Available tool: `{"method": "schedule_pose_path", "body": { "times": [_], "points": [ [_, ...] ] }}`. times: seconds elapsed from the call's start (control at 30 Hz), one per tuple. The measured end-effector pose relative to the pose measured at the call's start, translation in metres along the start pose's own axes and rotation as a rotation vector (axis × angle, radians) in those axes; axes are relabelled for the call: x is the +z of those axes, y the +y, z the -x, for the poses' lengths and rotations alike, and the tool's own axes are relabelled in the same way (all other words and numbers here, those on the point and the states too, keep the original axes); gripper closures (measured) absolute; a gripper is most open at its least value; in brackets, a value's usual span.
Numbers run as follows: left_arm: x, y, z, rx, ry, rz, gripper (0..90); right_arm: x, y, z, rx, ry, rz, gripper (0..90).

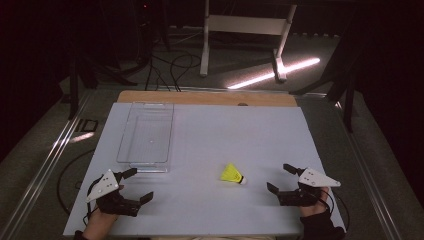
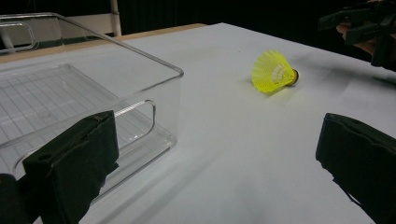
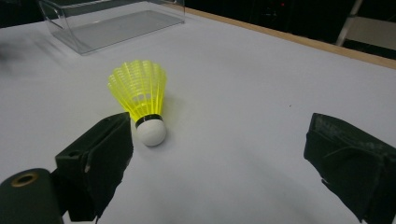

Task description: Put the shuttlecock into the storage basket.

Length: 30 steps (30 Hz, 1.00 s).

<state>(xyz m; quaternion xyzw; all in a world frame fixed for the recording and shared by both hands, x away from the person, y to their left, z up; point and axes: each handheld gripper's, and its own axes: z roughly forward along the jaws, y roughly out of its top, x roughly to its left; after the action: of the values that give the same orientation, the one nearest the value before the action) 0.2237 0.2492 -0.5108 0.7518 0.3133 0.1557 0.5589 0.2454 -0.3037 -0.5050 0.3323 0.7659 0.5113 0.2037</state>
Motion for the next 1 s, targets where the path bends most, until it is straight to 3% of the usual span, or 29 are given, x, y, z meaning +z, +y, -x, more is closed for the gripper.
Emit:
{"method": "schedule_pose_path", "body": {
  "times": [0.27,0.53,0.73,0.83,1.0],
  "points": [
    [-0.001,0.002,-0.002,-0.012,0.001,0.0,0.1,0.0,0.0,-0.001,-0.009,-0.015,-0.002,8.2],
    [-0.005,0.016,-0.004,-0.012,-0.014,-0.043,0.0,0.001,0.002,-0.002,-0.012,-0.017,0.0,8.2],
    [-0.012,0.041,-0.006,0.024,-0.064,-0.071,0.0,0.001,0.002,-0.002,-0.017,-0.011,-0.006,8.3],
    [-0.013,0.056,-0.006,0.069,-0.095,-0.112,0.0,0.002,0.002,-0.003,-0.02,-0.007,-0.005,8.3],
    [-0.013,0.066,-0.004,0.106,-0.115,-0.165,0.0,0.002,0.002,-0.003,-0.025,-0.007,-0.01,8.3]
  ]
}}
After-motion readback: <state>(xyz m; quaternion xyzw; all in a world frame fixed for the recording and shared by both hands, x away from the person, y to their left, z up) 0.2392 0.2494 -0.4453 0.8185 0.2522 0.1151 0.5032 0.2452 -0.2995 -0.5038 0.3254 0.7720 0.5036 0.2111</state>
